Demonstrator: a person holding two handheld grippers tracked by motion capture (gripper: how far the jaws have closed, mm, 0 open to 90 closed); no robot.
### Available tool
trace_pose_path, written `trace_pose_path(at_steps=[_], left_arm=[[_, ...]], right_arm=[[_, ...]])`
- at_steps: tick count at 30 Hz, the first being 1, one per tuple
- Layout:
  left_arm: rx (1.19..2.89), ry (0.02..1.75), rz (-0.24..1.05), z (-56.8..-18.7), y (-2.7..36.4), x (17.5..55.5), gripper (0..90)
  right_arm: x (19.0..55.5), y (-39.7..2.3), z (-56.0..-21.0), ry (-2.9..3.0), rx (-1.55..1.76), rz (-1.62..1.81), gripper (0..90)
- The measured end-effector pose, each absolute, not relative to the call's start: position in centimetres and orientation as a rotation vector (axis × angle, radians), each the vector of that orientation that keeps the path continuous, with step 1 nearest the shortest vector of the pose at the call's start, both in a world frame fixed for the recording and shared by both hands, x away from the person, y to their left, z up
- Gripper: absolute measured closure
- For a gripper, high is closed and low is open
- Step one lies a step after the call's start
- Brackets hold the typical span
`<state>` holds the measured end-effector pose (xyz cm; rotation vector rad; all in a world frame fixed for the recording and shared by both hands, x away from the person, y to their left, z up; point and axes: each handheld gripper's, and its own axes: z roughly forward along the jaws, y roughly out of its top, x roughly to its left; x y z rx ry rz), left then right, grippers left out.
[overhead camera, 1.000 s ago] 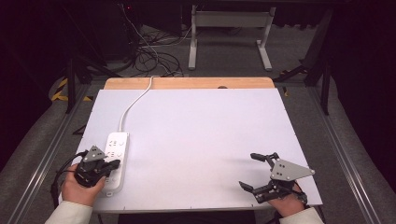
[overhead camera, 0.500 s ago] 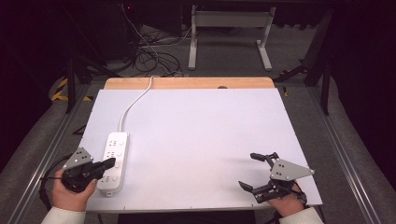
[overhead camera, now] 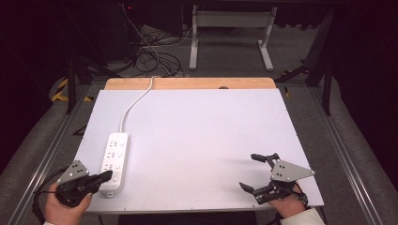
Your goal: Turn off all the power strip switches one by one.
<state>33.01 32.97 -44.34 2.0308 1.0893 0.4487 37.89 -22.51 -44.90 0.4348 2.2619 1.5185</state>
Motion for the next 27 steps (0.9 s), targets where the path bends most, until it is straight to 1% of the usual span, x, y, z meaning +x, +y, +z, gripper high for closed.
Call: trace_pose_path(at_steps=[13,27], left_arm=[[2.108,1.079,0.45,-45.1,32.4,33.5,90.0],[2.148,1.097,0.412,-45.8,32.2,34.1,90.0]], right_arm=[[37.9,-22.6,-44.9,2.256,0.44,1.528,6.0],[38.0,-22.6,-44.9,2.26,0.439,1.52,6.2]])
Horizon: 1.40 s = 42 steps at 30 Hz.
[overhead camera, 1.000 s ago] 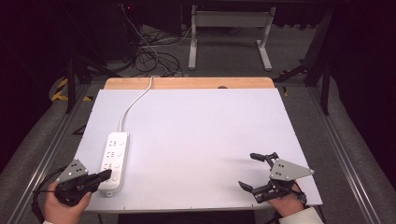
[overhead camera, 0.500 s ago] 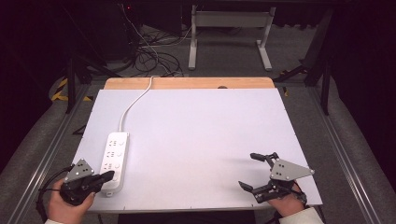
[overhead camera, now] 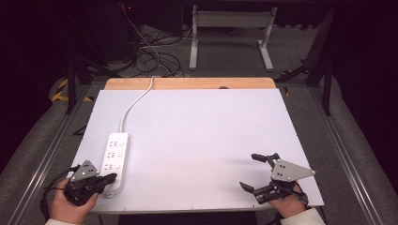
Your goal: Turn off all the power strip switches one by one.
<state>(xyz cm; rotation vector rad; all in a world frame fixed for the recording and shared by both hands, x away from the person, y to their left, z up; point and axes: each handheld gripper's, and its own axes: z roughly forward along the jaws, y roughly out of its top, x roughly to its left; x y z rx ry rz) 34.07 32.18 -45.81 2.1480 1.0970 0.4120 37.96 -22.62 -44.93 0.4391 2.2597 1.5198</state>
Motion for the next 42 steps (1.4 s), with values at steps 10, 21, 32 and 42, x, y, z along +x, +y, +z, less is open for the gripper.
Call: trace_pose_path(at_steps=[10,21,32,42], left_arm=[[2.158,1.108,0.401,-45.93,32.13,34.33,90.0],[2.18,1.119,0.422,-45.96,31.58,34.52,90.0],[2.186,1.133,0.437,-45.91,31.36,34.45,90.0],[2.197,1.131,0.443,-45.92,31.3,34.48,90.0]], right_arm=[[37.96,-22.58,-44.95,2.263,0.439,1.52,6.2],[37.96,-22.58,-44.97,2.267,0.437,1.516,6.2],[37.91,-22.6,-44.95,2.266,0.433,1.515,6.3],[37.88,-22.63,-44.93,2.262,0.43,1.519,6.2]])
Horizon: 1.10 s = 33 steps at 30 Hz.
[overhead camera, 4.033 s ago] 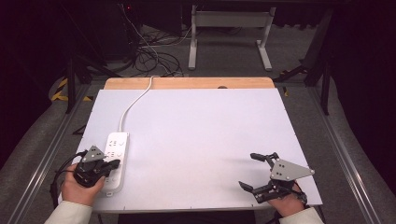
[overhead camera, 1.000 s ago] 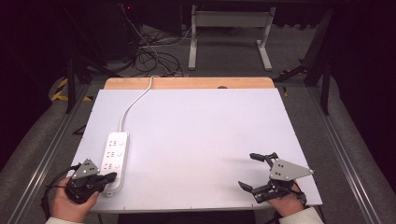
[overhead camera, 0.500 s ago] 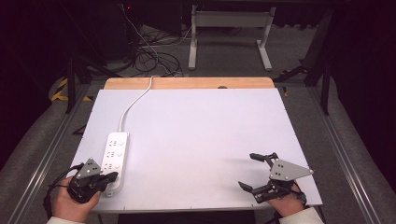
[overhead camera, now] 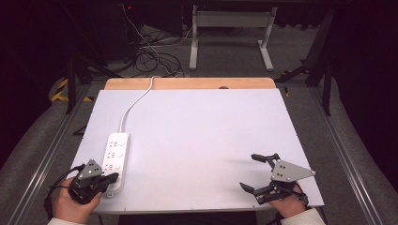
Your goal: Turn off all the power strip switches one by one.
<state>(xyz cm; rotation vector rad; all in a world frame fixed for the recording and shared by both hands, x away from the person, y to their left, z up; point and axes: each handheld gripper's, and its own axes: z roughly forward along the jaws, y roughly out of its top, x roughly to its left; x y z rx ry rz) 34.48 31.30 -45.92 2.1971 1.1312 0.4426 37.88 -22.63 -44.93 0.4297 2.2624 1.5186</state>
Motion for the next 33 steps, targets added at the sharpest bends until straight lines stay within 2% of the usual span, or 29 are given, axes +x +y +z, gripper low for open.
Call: trace_pose_path(at_steps=[7,9,12,15,26,27,28,29,30,31,33], left_arm=[[2.19,1.13,0.44,-46.0,31.2,34.5,90.0],[2.144,1.138,0.461,-45.8,31.6,34.3,90.0],[1.975,1.037,0.502,-44.1,32.3,33.4,90.0],[1.982,0.993,0.541,-43.4,31.9,32.9,90.0],[1.982,0.97,0.541,-43.3,31.4,32.8,90.0],[1.974,0.963,0.543,-43.2,31.5,32.8,86.2],[1.957,0.962,0.553,-43.1,31.5,32.9,66.6],[1.941,0.963,0.572,-43.1,31.5,32.9,66.6],[1.94,0.954,0.565,-43.0,31.5,33.1,57.3],[1.933,0.944,0.573,-42.9,31.4,33.2,54.5],[1.921,0.937,0.564,-42.8,31.3,33.5,43.4]], right_arm=[[37.9,-22.6,-44.9,2.264,0.428,1.518,6.2],[37.8,-22.7,-44.9,2.262,0.428,1.517,6.2],[37.9,-22.7,-44.9,2.262,0.434,1.522,6.2],[38.0,-22.5,-45.0,2.264,0.433,1.518,6.2],[38.0,-22.6,-45.0,2.262,0.442,1.52,6.2],[38.0,-22.6,-45.0,2.262,0.441,1.519,6.2],[38.0,-22.6,-45.0,2.261,0.441,1.519,6.2],[38.0,-22.6,-45.0,2.261,0.441,1.519,6.2],[38.0,-22.6,-45.0,2.26,0.441,1.519,6.2],[38.0,-22.6,-45.0,2.26,0.442,1.519,6.2],[38.0,-22.6,-45.0,2.259,0.444,1.519,6.2]])
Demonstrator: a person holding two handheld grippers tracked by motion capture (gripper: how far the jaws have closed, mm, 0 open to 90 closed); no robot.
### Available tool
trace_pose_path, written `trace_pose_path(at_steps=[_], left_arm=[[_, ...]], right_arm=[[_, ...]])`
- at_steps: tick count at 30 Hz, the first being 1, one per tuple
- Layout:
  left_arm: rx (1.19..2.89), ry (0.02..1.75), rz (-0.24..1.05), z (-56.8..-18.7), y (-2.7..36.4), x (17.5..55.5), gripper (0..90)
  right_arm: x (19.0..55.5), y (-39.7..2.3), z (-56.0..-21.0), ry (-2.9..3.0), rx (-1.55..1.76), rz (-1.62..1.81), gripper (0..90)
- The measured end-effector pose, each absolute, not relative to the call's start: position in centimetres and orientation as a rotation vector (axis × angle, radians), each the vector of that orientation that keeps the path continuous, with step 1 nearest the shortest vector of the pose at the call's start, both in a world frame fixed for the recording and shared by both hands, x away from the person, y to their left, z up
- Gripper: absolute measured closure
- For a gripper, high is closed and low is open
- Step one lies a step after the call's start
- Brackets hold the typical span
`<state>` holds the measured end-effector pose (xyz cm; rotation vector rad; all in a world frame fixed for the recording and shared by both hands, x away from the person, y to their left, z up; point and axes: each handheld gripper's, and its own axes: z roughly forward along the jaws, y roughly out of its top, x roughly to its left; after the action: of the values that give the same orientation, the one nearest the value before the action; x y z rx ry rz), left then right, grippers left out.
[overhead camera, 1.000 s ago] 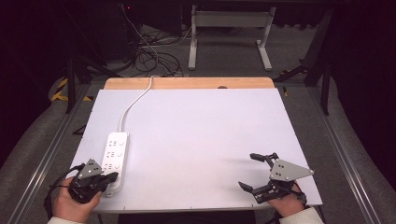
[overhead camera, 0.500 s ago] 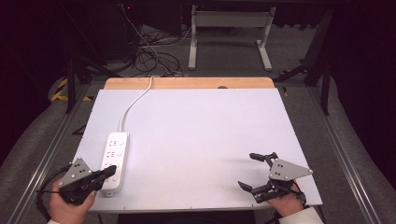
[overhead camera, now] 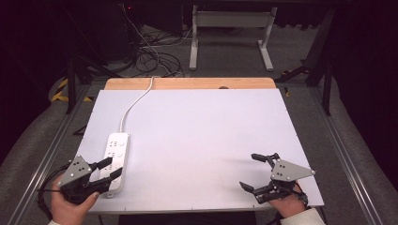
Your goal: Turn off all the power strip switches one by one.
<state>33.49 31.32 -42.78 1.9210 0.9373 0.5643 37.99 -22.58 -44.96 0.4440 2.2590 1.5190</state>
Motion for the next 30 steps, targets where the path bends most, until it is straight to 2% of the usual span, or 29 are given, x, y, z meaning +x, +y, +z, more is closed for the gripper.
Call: trace_pose_path(at_steps=[2,7,14,18,23,30], left_arm=[[1.916,0.934,0.566,-42.7,31.3,33.9,37.1],[1.926,0.898,0.533,-42.5,32.2,34.8,28.8],[1.92,0.866,0.522,-42.8,33.7,34.9,23.5],[1.947,0.835,0.505,-43.3,34.7,34.9,17.2],[1.971,0.795,0.5,-44.0,35.4,34.5,15.2],[1.966,0.833,0.499,-45.1,36.0,33.9,14.0]], right_arm=[[38.0,-22.5,-45.0,2.261,0.443,1.517,6.2],[38.0,-22.7,-44.9,2.255,0.449,1.513,6.2],[38.2,-23.0,-45.0,2.245,0.475,1.509,6.2],[38.2,-23.1,-45.0,2.24,0.485,1.505,6.2],[38.2,-23.1,-45.0,2.243,0.484,1.504,6.2],[38.2,-23.2,-45.0,2.241,0.481,1.505,6.2]])
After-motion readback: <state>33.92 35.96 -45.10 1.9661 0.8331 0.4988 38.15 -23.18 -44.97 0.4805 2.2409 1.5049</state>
